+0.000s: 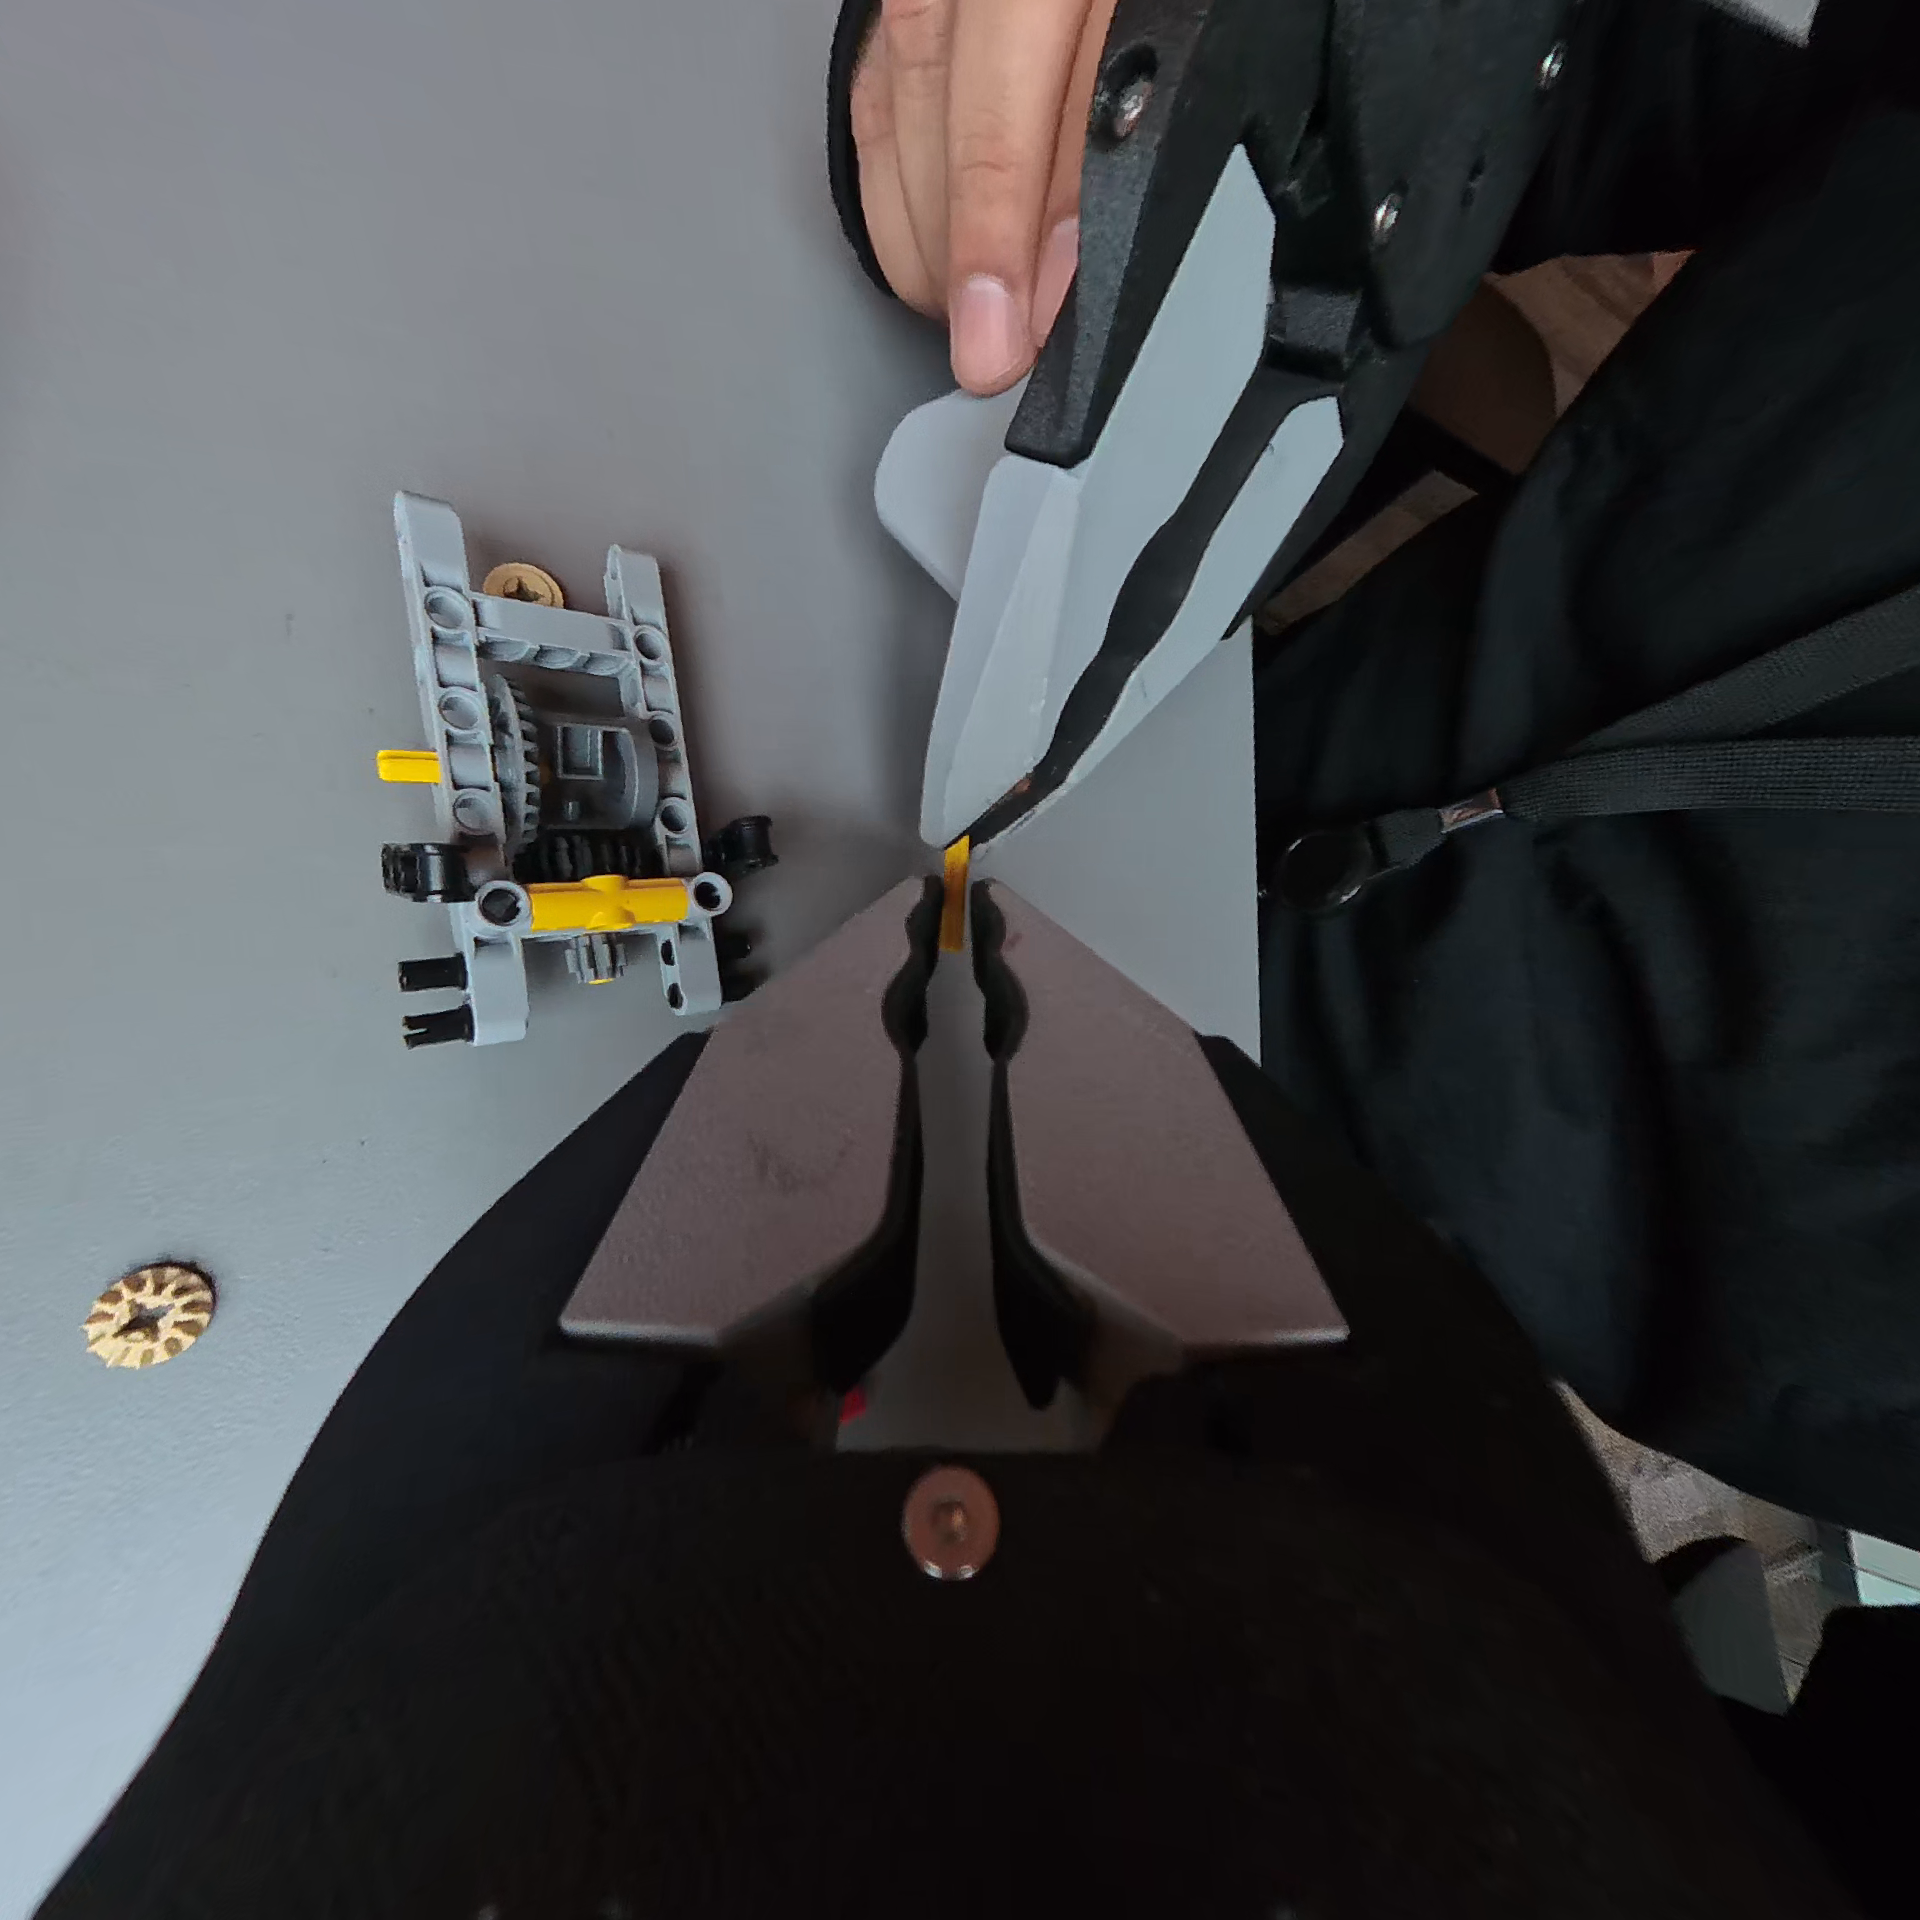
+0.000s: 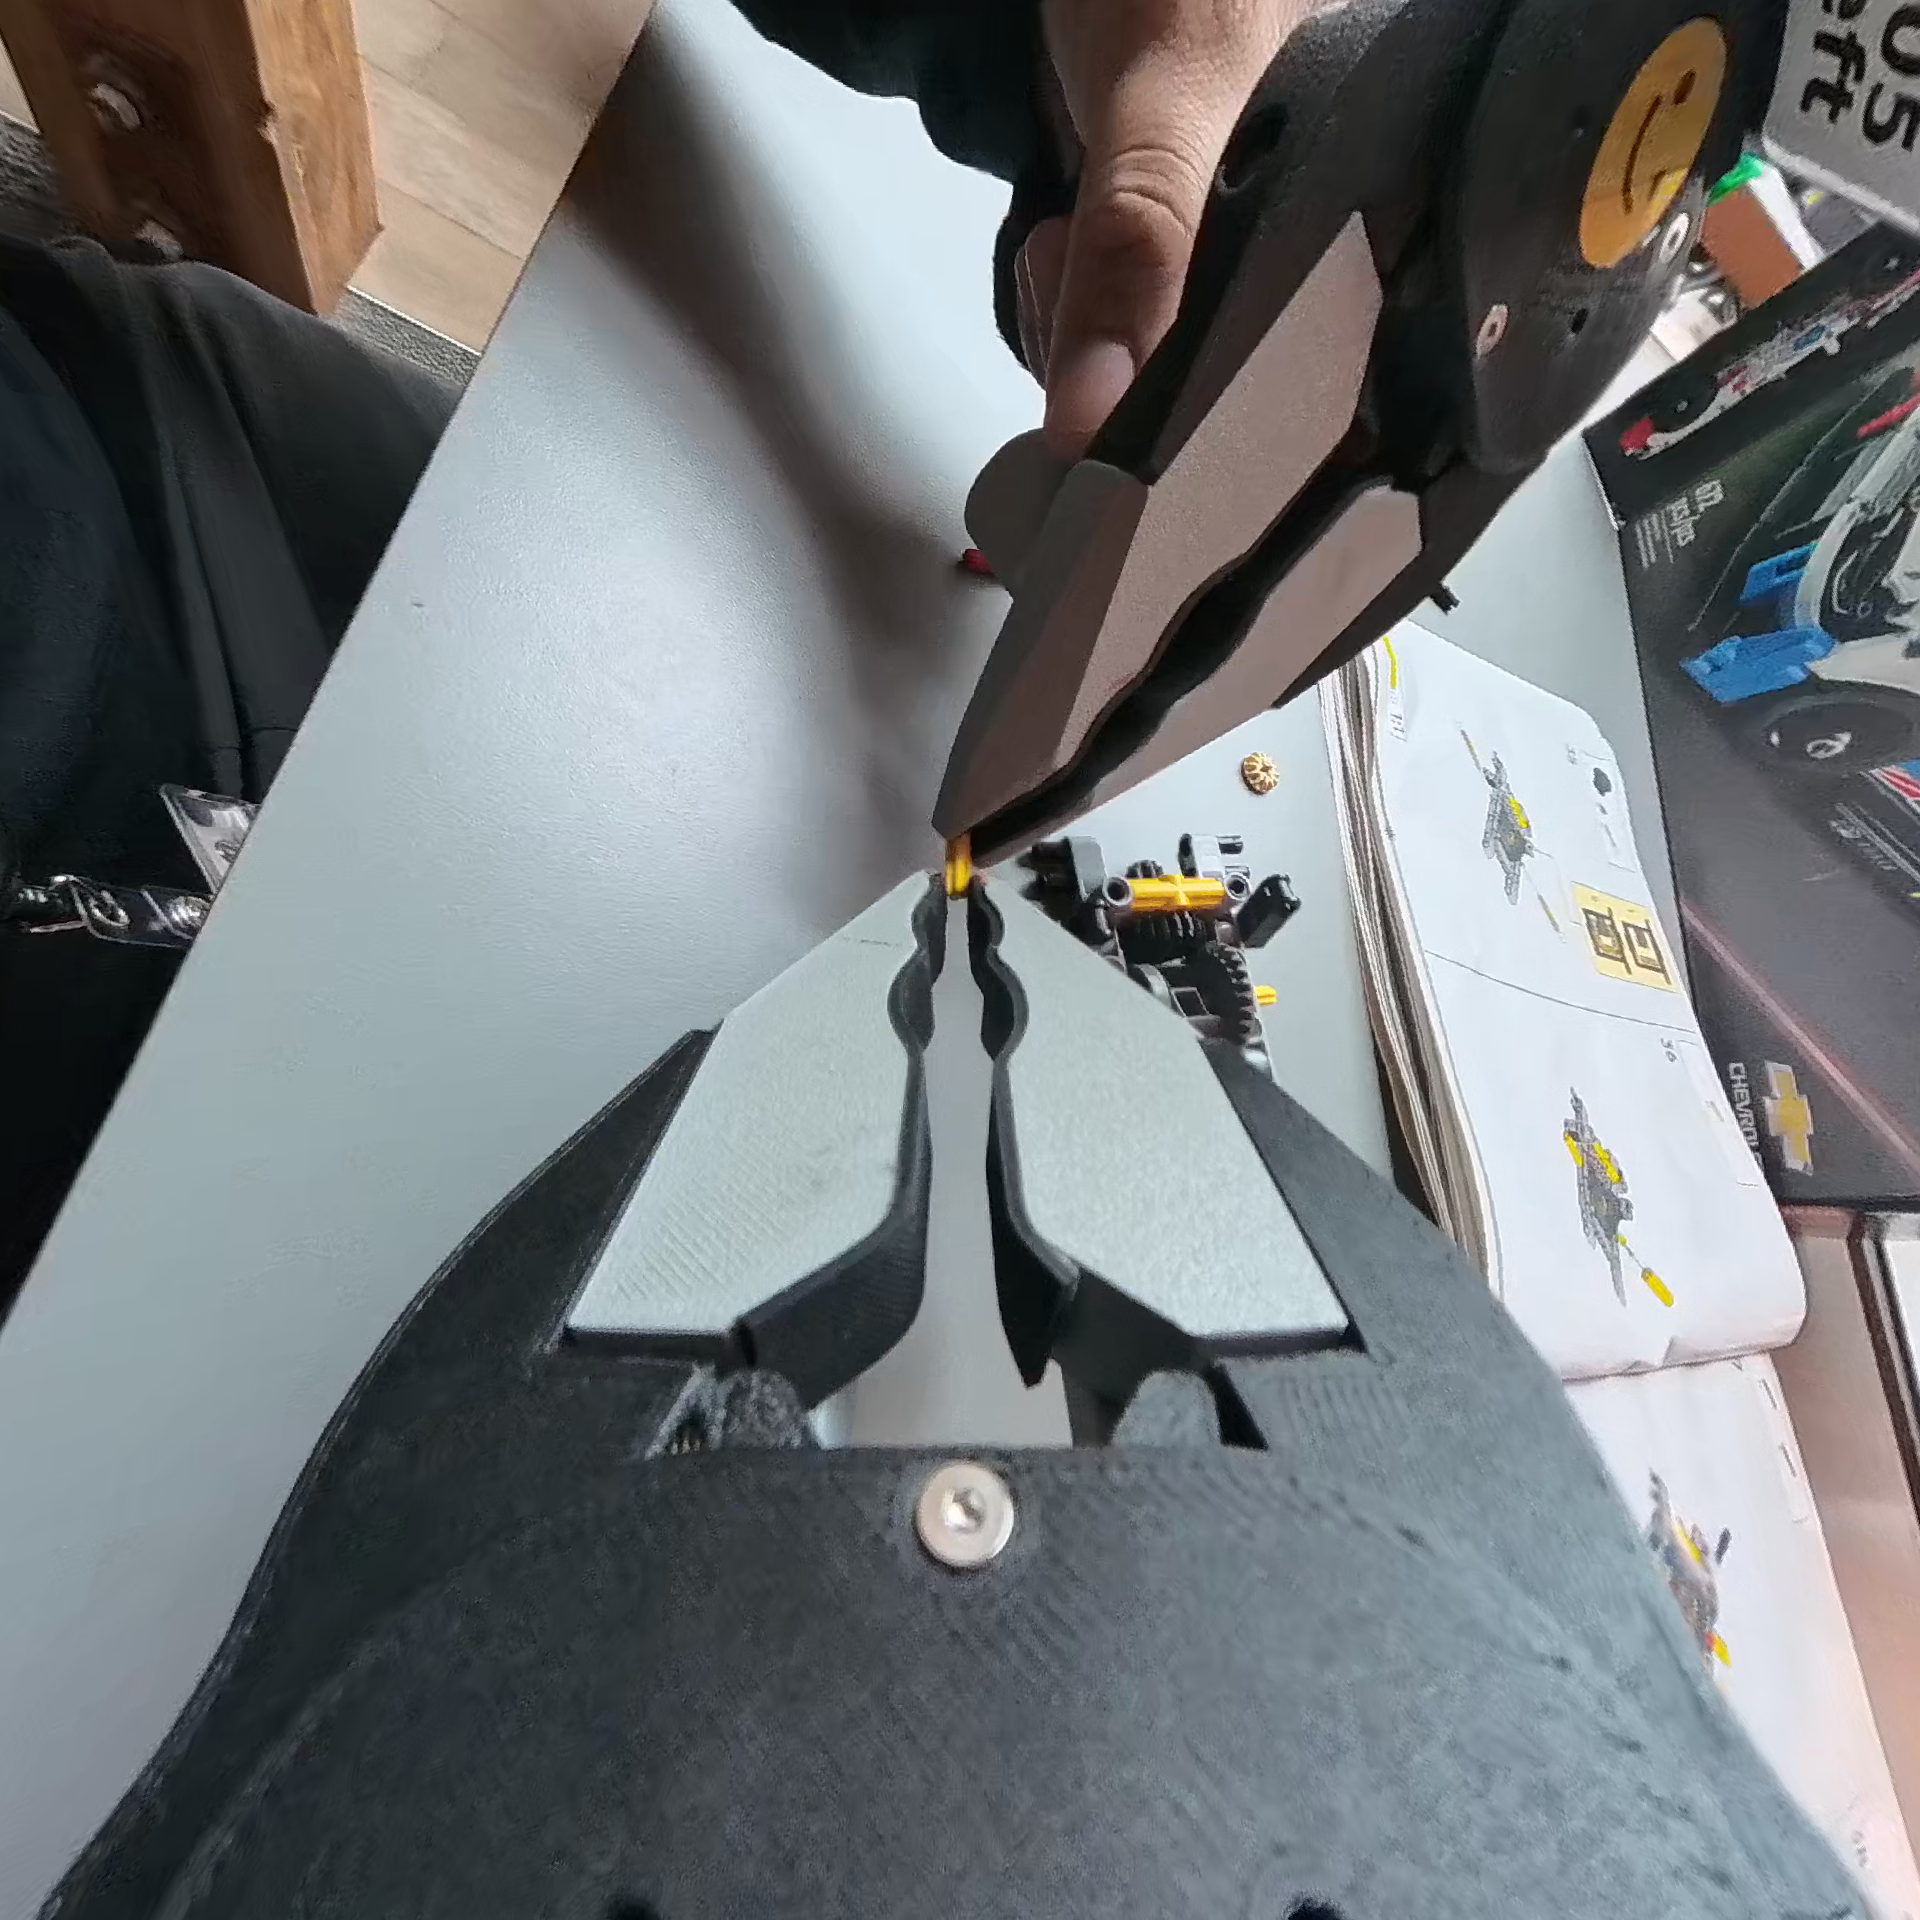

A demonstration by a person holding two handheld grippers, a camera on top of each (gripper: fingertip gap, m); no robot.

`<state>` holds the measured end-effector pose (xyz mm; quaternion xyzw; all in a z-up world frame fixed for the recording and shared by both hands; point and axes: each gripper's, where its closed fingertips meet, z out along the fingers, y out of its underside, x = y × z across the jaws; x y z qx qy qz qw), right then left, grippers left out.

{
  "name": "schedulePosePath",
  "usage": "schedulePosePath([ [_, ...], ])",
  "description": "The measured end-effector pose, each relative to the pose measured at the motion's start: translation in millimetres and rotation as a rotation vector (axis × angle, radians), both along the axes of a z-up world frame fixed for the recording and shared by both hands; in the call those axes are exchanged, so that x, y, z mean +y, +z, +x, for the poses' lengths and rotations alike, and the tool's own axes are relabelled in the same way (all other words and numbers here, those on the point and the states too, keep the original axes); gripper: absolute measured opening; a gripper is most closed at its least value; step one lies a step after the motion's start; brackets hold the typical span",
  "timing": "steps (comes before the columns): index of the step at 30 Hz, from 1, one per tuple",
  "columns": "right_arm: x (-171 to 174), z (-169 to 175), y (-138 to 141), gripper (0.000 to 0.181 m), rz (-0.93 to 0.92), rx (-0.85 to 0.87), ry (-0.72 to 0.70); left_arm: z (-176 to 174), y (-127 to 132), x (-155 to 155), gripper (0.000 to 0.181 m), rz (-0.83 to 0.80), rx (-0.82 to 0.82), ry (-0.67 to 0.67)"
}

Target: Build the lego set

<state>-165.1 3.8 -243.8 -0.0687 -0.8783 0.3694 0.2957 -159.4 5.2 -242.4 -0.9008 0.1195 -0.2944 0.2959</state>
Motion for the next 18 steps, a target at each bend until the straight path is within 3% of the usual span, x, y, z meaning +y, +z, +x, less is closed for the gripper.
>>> schedulePosePath([
  [3, 3.9, -2.5, -0.2, 0.001, -0.020, -0.028, -0.021, -2.9, 2.8, -2.7, 0.015, -0.004, -0.018, 0.012],
  [6, 9.6, -4.5, -2.0, 0.001, -0.044, -0.072, -0.049, -17.5, 10.4, -7.6, 0.015, 0.028, 0.016, 0.054],
  [12, 28.7, -10.2, -8.7, 0.000, -0.086, -0.180, -0.163, -84.8, 18.7, 4.4, 0.021, 0.116, 0.235, 0.280],
  [18, 43.2, -10.2, -19.4, 0.000, -0.120, -0.321, -0.315, -81.1, -3.4, 15.6, 0.025, 0.022, 0.226, 0.212],
])
